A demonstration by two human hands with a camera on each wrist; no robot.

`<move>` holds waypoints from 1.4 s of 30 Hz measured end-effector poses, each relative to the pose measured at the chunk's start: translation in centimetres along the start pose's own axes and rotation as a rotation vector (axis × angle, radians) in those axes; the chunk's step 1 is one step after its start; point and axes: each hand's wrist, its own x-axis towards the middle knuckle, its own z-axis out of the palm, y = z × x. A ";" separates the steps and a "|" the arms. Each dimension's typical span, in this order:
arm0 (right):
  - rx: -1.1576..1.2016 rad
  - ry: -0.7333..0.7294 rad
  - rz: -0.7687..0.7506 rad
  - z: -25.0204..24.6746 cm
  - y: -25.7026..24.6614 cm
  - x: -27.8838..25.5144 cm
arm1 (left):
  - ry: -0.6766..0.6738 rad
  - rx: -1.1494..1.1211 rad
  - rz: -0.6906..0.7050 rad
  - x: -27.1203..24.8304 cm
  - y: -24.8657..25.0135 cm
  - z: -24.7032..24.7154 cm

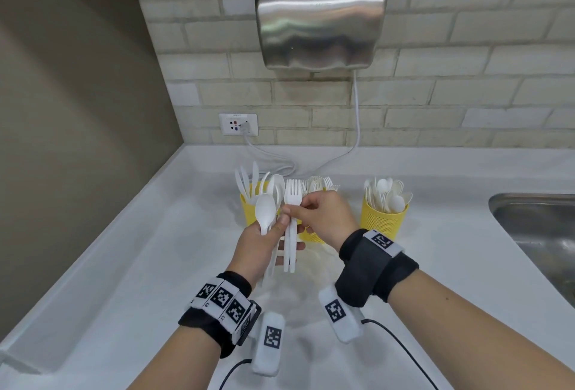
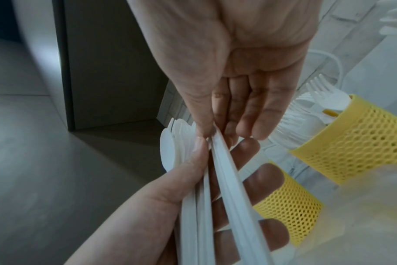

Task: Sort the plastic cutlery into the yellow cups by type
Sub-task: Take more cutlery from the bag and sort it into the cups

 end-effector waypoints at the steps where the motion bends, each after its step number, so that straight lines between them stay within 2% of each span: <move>1: -0.016 0.009 -0.005 0.0 0.0 0.0 | 0.009 0.007 0.000 0.1 0.1 0.0; 5: -0.034 0.058 -0.054 0.0 0.2 0.3 | 0.048 0.049 -0.003 0.5 0.1 0.0; 10: 0.172 0.135 -0.106 -0.9 -0.2 0.3 | 0.050 0.000 -0.007 0.5 0.0 -0.6; 12: 0.198 0.094 -0.044 -1.0 -0.3 0.1 | 0.036 -0.029 -0.005 0.3 0.0 -0.7; 16: 0.219 -0.120 0.145 -0.1 0.5 -0.2 | -0.068 -0.042 0.003 0.0 0.1 -0.3; 19: 0.331 -0.144 0.222 0.2 0.9 -0.3 | -0.138 -0.042 -0.002 -0.1 0.1 0.1; 21: 0.381 -0.082 0.232 0.0 0.6 -0.2 | -0.133 -0.039 -0.007 -0.1 0.0 -0.1; 24: 0.371 0.085 0.188 -0.6 -0.1 -0.1 | -0.077 -0.035 -0.003 0.3 -0.3 -0.5; 28: 0.362 0.129 0.081 -0.7 -0.5 -0.2 | 0.047 0.019 0.011 0.8 -0.6 -0.4; 32: 0.385 0.021 0.080 -0.2 -0.9 -0.8 | 0.149 0.230 0.050 1.1 -0.8 -0.4; 35: 0.406 -0.120 0.138 0.2 -1.3 -1.3 | 0.104 0.268 0.080 0.9 -0.9 -0.4; 38: 0.466 -0.150 0.222 0.2 -1.0 -1.4 | 0.066 0.275 0.093 0.7 -0.8 -0.4; 42: 0.502 -0.186 0.241 0.3 -0.6 -1.3 | 0.007 0.238 0.086 0.3 -0.5 -0.6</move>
